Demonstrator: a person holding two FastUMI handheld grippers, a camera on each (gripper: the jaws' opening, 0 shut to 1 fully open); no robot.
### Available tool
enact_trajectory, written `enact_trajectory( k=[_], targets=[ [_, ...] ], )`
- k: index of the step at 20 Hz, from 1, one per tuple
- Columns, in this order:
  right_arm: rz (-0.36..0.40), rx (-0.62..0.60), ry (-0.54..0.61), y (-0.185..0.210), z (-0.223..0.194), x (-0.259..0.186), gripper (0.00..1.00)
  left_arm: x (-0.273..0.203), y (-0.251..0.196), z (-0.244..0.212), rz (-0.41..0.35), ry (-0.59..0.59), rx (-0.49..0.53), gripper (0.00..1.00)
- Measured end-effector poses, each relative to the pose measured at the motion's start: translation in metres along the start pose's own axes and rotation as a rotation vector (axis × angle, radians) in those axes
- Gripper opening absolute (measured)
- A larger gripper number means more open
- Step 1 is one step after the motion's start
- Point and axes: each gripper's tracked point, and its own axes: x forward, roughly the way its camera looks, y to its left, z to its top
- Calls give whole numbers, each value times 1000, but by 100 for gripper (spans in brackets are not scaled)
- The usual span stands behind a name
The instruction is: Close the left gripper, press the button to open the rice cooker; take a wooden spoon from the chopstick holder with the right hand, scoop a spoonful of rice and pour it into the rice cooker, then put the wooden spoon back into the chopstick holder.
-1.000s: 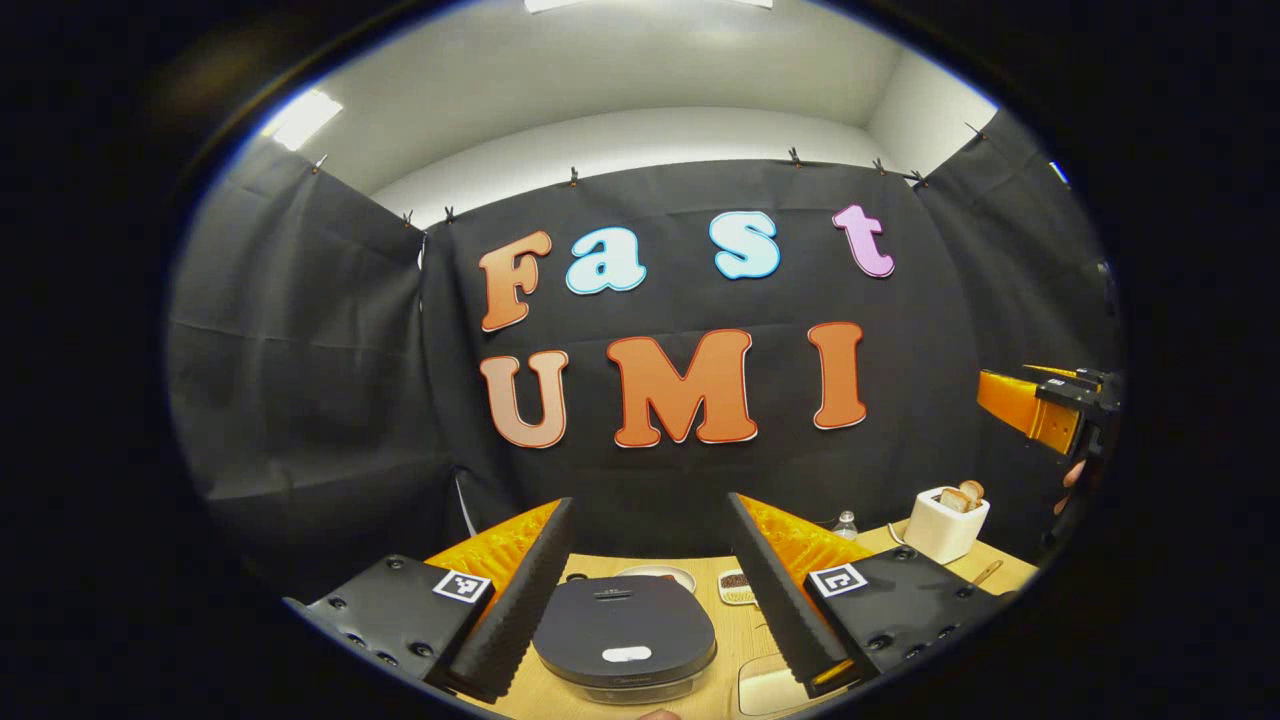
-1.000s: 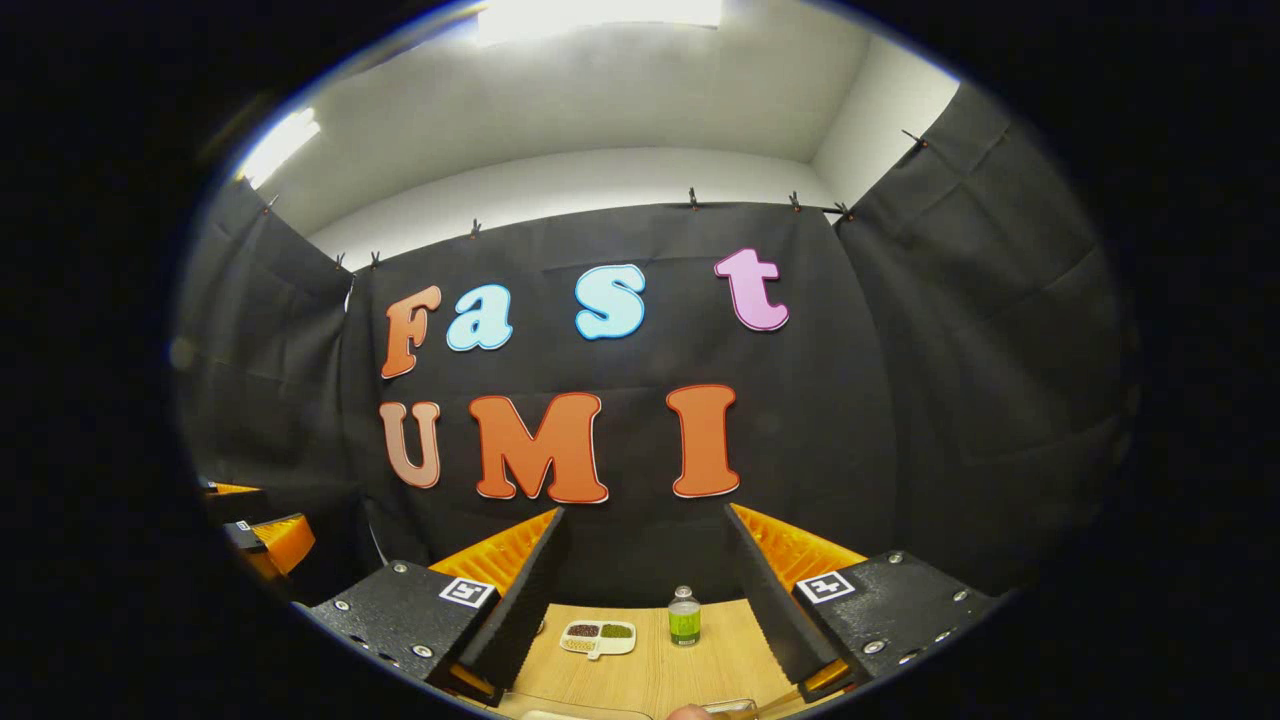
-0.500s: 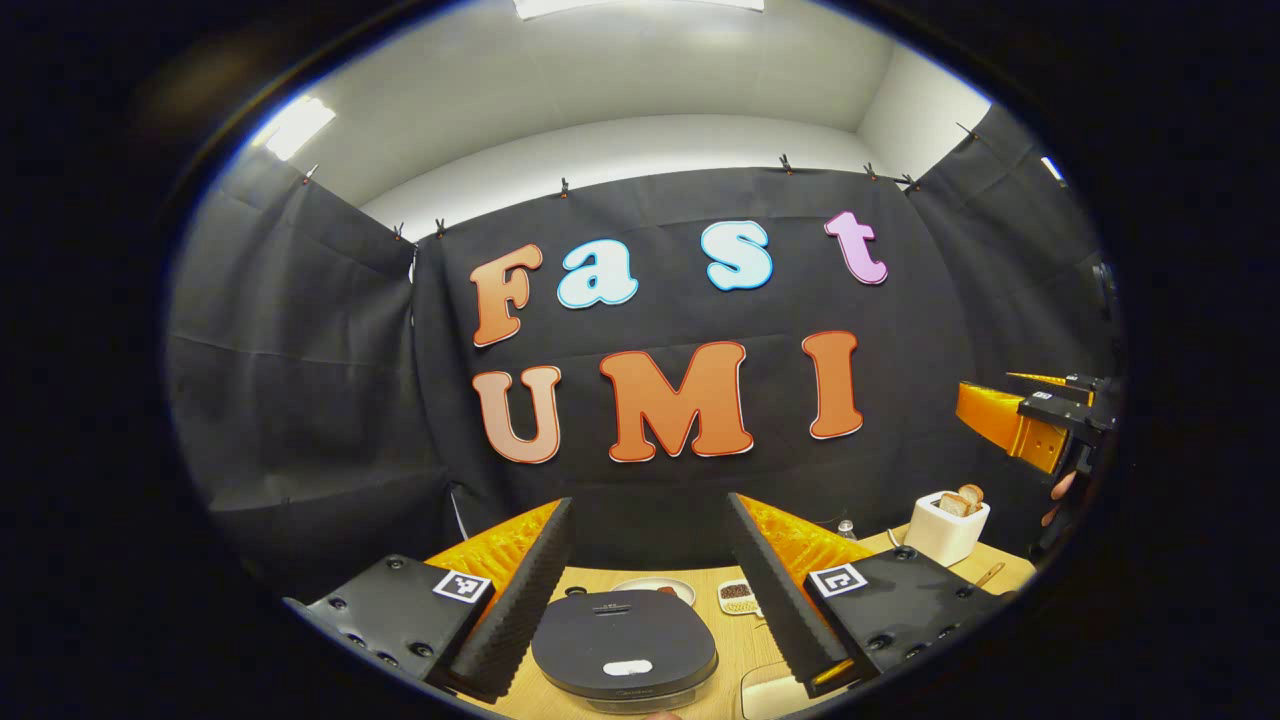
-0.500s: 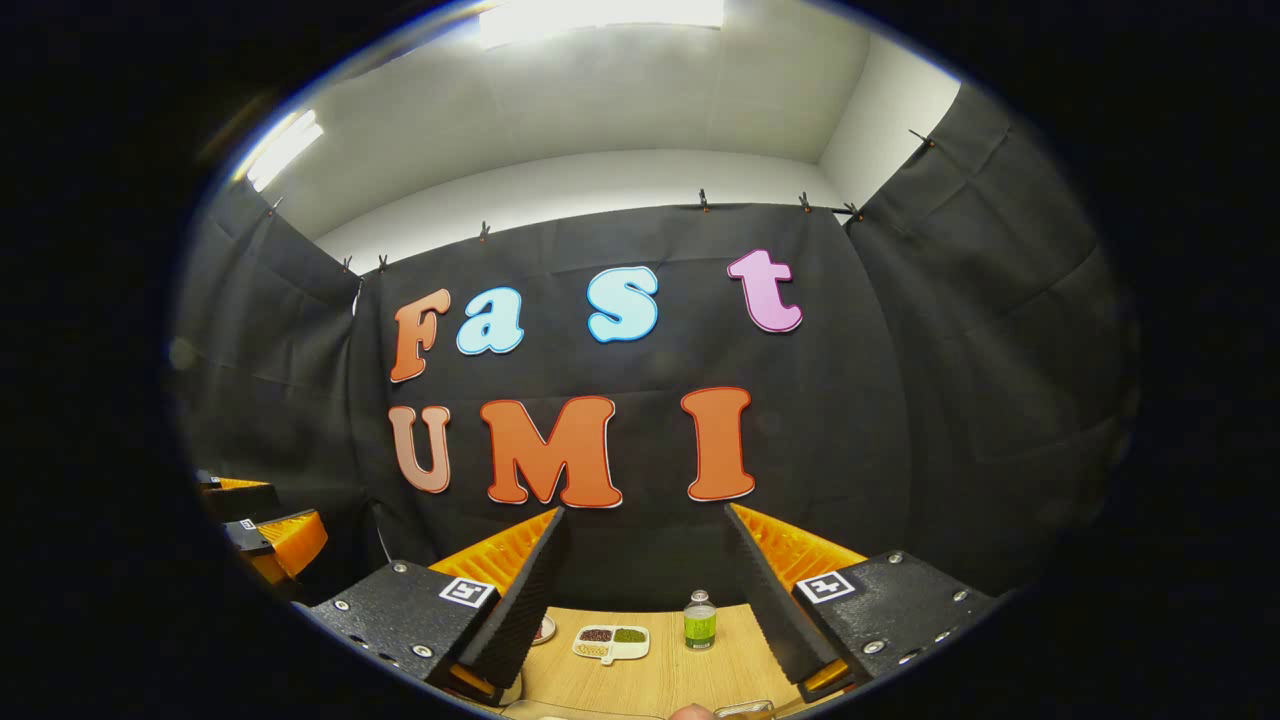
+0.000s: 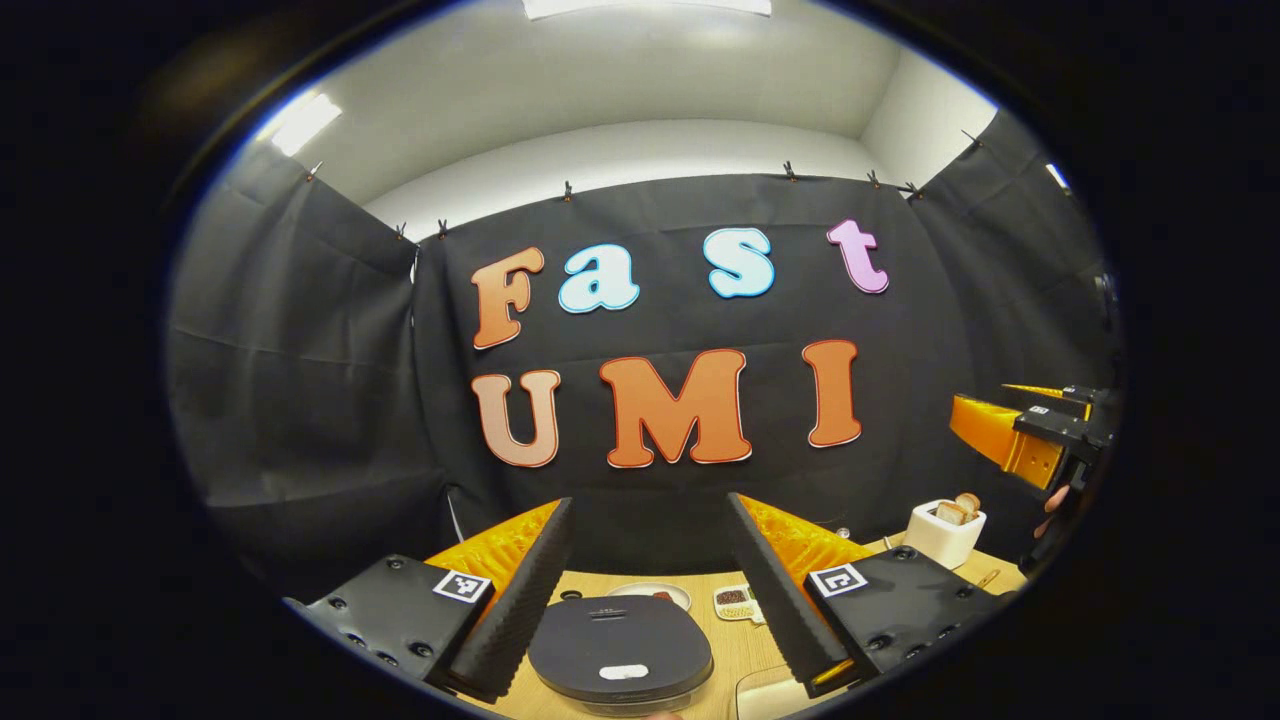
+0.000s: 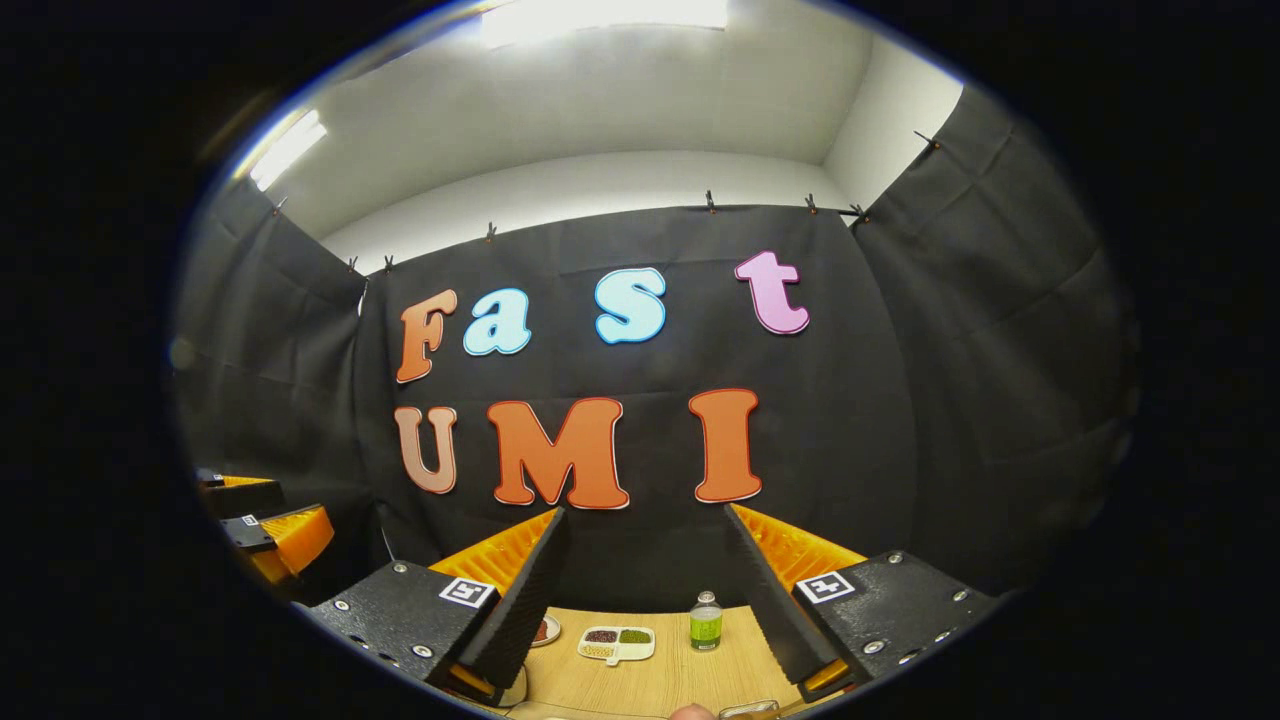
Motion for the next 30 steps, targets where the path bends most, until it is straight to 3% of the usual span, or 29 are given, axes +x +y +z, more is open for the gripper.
enact_trajectory(
  k=[6, 9, 11, 13, 15, 16, 20, 26, 30],
  targets=[
    [3, -8, 16, -1, -6, 0, 94, 4, 5, -6, 32, 25, 52, 98],
    [0, -14, 11, -4, -7, 1, 94, 11, 19, -23, 88, 92, 62, 94],
    [-4, -16, 11, -6, -8, 2, 94, 13, 15, -39, 65, 154, 37, 62],
    [-8, -15, 11, -7, -9, 2, 94, 17, 34, -59, 128, 231, 52, 31],
    [-12, -20, 10, -10, -10, 1, 94, 17, 32, -85, 120, 339, 1, 0],
    [-15, -26, 10, -13, -11, 1, 94, 13, 35, -99, 138, 394, -5, 10],
    [-32, -27, 24, -24, -16, -1, 94, 22, 50, -139, 148, 612, -54, 1],
    [-77, -47, 59, -50, -31, -7, 94, 18, 49, -207, 105, 992, -199, 5],
    [-101, -76, 91, -65, -43, -12, 94, 15, 36, -247, 69, 1176, -321, 1]
  ],
)
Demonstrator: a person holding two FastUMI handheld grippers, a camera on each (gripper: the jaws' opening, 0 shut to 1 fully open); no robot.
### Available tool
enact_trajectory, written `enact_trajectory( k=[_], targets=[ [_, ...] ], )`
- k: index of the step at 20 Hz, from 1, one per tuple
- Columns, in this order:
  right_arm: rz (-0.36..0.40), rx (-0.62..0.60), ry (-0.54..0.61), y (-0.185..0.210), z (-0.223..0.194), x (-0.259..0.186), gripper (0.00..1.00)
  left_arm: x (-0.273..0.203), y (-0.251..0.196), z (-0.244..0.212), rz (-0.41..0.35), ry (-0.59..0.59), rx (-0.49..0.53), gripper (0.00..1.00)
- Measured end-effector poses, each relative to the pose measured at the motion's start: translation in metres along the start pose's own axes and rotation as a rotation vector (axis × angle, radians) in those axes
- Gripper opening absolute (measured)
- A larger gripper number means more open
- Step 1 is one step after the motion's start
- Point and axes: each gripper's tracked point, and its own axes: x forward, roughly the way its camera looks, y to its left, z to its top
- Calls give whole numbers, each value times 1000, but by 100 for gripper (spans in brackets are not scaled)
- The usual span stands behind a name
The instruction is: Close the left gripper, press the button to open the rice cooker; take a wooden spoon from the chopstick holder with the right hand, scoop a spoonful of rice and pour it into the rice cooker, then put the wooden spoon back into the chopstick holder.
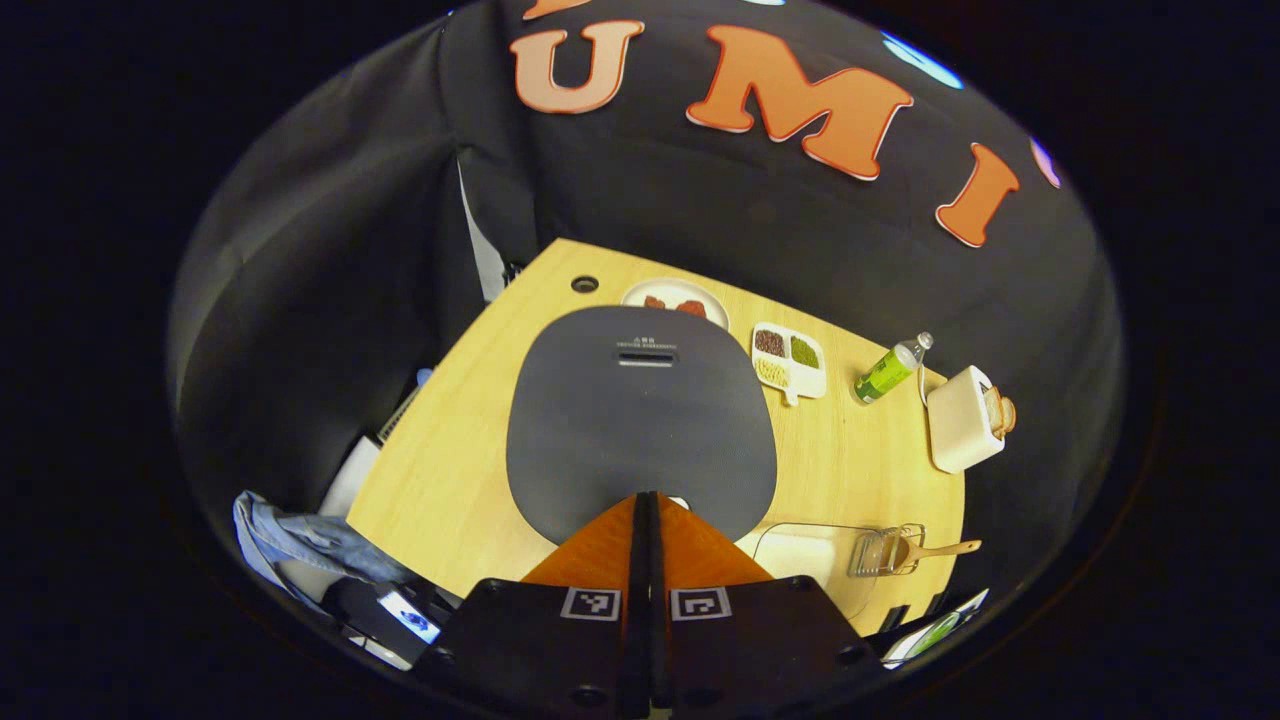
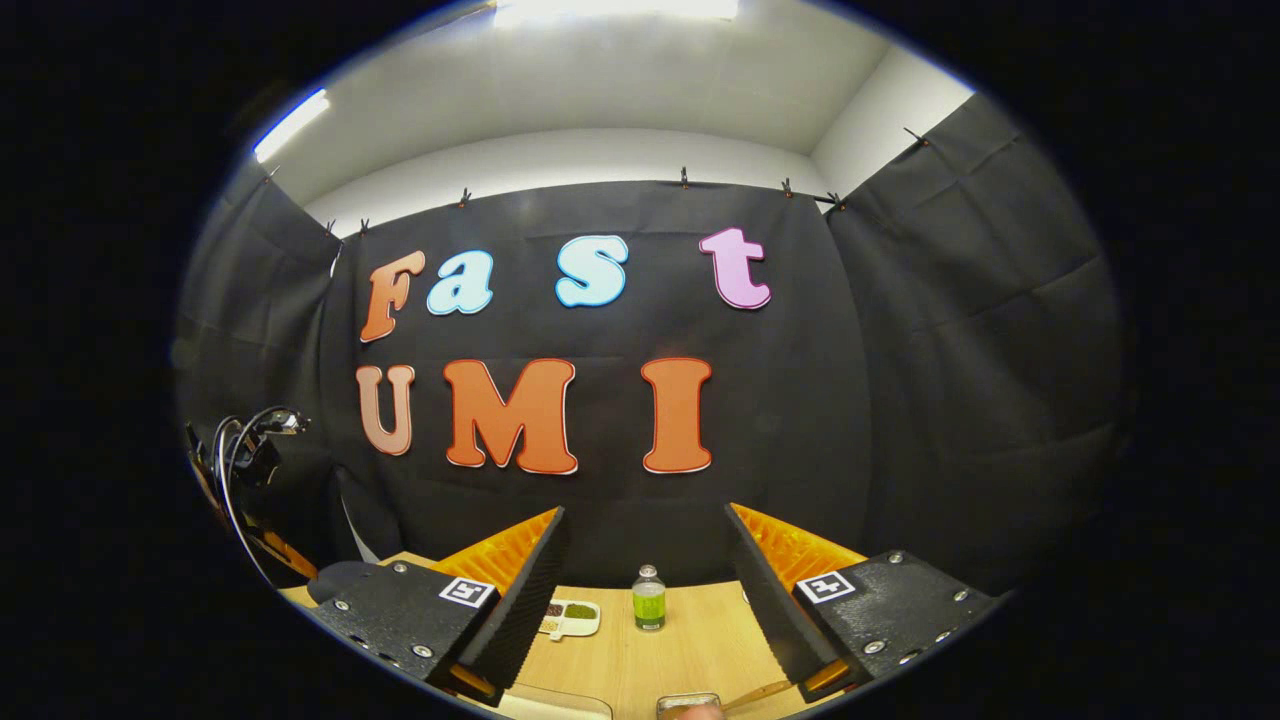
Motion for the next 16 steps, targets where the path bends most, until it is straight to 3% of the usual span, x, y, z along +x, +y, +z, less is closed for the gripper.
enact_trajectory(
  k=[5, 11, 16],
  targets=[
    [-10, -11, 50, -8, -19, -6, 94, 29, -5, -20, -18, 167, -39, 5],
    [-38, -29, 78, -19, -34, -11, 94, 48, -2, -21, 5, 225, -53, 1],
    [-57, -16, 124, -25, -50, -10, 94, 54, -1, -30, 16, 259, -62, 5]
  ],
)
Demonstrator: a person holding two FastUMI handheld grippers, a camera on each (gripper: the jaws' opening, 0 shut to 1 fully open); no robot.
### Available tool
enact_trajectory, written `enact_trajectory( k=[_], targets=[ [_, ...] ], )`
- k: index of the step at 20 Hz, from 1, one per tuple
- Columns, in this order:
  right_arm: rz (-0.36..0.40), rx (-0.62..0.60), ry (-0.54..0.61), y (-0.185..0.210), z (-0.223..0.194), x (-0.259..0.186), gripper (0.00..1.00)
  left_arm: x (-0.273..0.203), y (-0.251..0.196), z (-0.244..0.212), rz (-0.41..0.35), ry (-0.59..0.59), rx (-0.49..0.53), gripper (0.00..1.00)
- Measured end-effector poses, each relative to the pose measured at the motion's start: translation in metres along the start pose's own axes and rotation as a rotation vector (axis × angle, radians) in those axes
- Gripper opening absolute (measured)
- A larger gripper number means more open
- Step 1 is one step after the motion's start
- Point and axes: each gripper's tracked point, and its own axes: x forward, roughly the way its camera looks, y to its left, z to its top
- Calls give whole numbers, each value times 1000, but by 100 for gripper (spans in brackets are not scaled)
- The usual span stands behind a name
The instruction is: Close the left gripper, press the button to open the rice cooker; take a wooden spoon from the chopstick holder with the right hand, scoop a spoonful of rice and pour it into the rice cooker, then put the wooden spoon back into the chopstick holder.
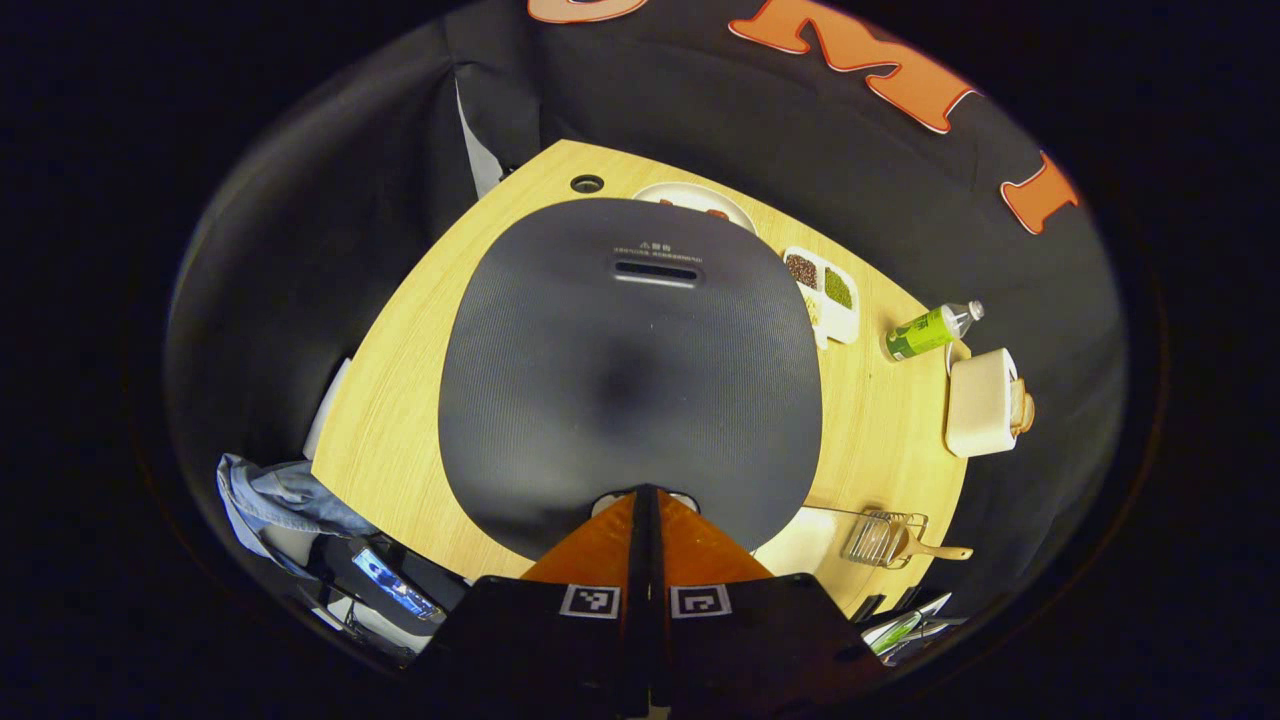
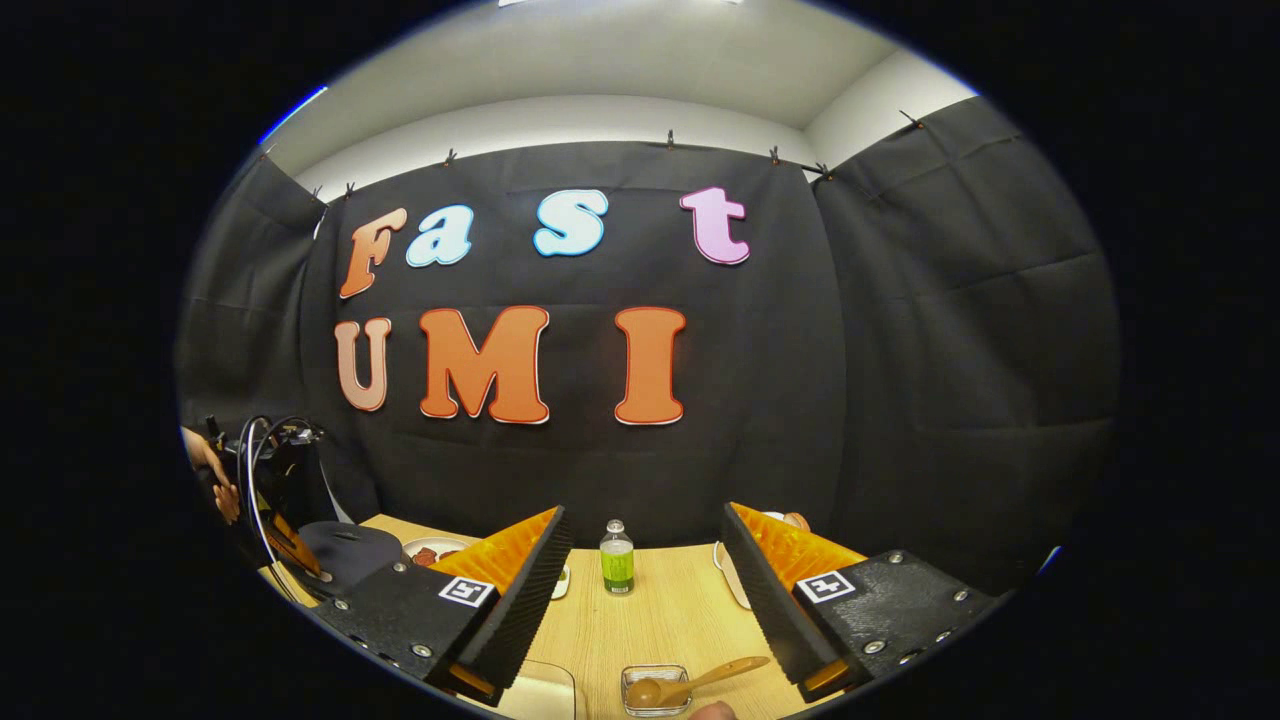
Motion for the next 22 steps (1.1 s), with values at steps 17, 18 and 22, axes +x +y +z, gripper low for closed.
enact_trajectory(
  k=[17, 18, 22],
  targets=[
    [20, -36, 304, -4, -106, 4, 95, -129, -12, 79, 175, -916, 181, 2],
    [25, -35, 319, -4, -111, 4, 95, -149, -14, 81, 193, -992, 186, 5],
    [17, -26, 359, -12, -123, 4, 95, -186, -38, 74, 151, -1157, 236, 13]
  ],
)
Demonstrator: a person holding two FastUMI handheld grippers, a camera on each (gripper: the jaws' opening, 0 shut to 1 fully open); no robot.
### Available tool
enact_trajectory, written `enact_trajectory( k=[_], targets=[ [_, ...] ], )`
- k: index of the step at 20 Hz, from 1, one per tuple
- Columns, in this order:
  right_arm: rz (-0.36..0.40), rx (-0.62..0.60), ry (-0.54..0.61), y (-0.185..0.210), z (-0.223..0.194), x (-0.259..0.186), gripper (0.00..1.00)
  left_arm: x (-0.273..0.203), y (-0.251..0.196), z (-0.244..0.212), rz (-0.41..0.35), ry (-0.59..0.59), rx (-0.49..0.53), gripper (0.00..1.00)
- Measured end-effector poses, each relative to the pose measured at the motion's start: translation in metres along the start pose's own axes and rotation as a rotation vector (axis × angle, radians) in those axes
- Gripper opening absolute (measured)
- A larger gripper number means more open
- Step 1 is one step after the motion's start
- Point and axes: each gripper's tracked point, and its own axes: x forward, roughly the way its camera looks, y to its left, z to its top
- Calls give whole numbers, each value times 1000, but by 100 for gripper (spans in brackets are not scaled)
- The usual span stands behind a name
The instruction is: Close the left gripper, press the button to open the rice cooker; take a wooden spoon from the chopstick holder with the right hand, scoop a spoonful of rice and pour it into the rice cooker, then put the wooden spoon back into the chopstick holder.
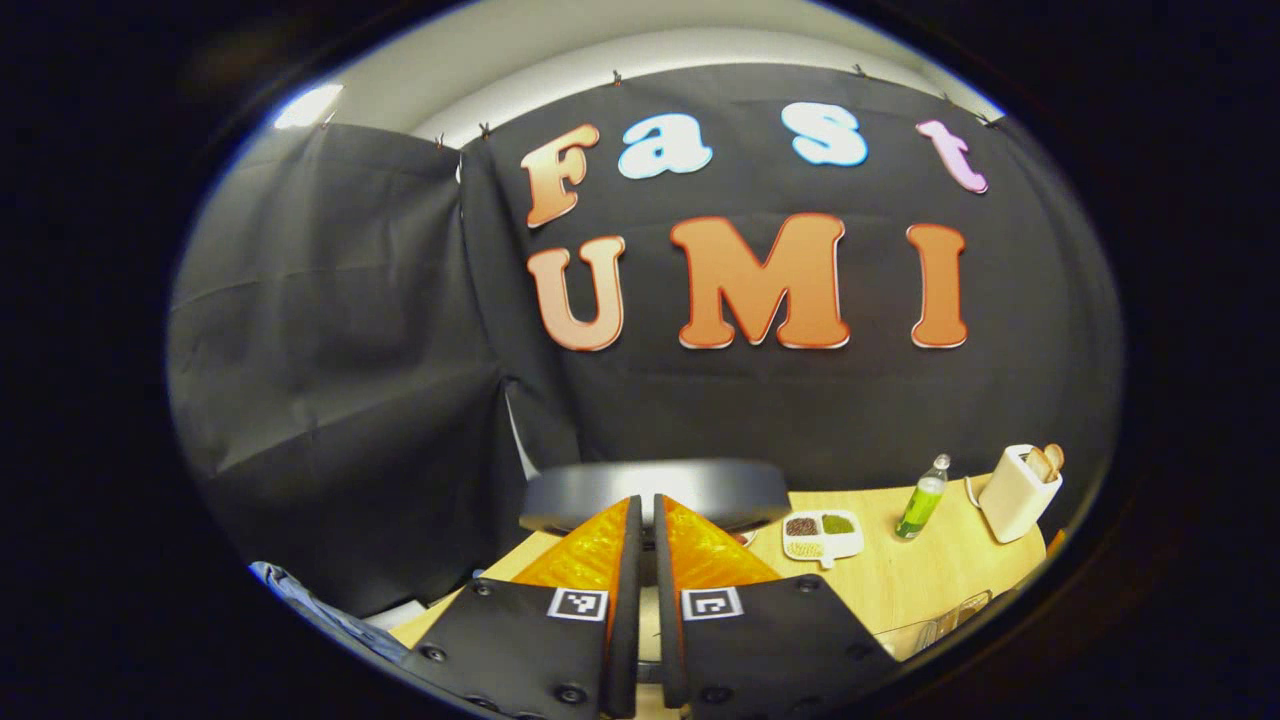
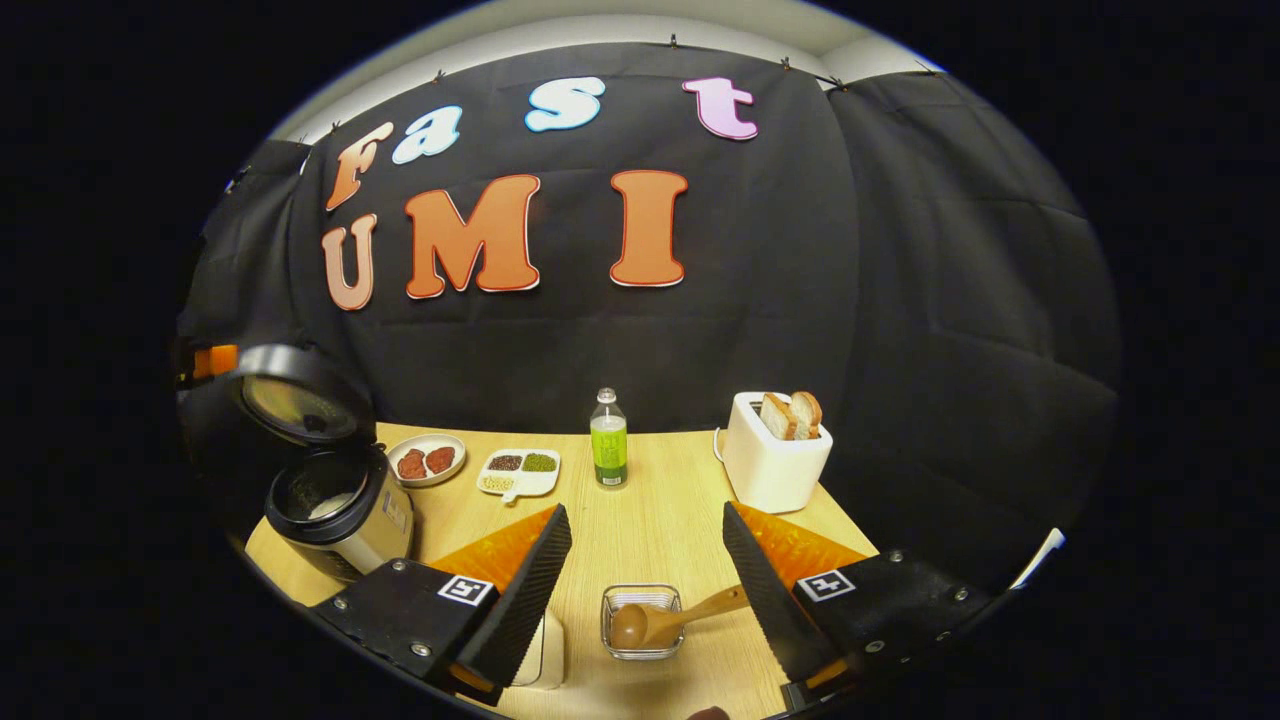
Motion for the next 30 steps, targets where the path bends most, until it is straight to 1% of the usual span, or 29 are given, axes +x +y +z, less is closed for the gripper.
enact_trajectory(
  k=[2, 3, 4, 5, 9, 10, 11, 16, 19, 21, 22, 25, 26, 27, 28, 29, 30],
  targets=[
    [-4, 0, 21, -3, -7, 2, 95, -11, -5, 8, -19, -35, 10, 39],
    [-8, 3, 33, -4, -11, 2, 95, -22, -8, 9, -34, -51, 6, 43],
    [-10, 8, 45, -6, -15, 3, 99, -28, -12, 13, -48, -69, 3, 62],
    [-14, 14, 58, -8, -19, 3, 95, -33, -13, 16, -51, -83, 10, 67],
    [-33, 53, 103, -14, -38, 3, 95, -46, -15, 23, -43, -134, 59, 81],
    [-40, 59, 122, -16, -44, 3, 95, -49, -18, 24, -52, -144, 66, 94],
    [-45, 69, 141, -17, -51, 3, 95, -53, -19, 24, -55, -155, 80, 97],
    [-70, 120, 219, -27, -86, 2, 94, -68, -26, 32, -38, -213, 151, 89],
    [-72, 142, 245, -33, -104, 10, 94, -76, -31, 32, -28, -229, 161, 89],
    [-51, 146, 224, -32, -113, 24, 94, -80, -44, 26, -73, -215, 157, 89],
    [-42, 144, 232, -32, -120, 31, 94, -82, -44, 19, -67, -197, 166, 94],
    [-34, 163, 253, -33, -135, 51, 94, -85, -43, 9, -64, -163, 192, 98],
    [-41, 172, 259, -34, -139, 57, 94, -87, -44, 8, -62, -161, 197, 100],
    [-38, 188, 267, -34, -141, 62, 93, -89, -42, 8, -54, -164, 205, 100],
    [-28, 205, 280, -32, -143, 65, 87, -91, -40, 9, -46, -168, 214, 100],
    [-17, 225, 282, -29, -143, 66, 89, -92, -38, 9, -39, -169, 222, 100],
    [-14, 239, 269, -26, -139, 68, 85, -93, -37, 9, -37, -168, 224, 100]
  ],
)
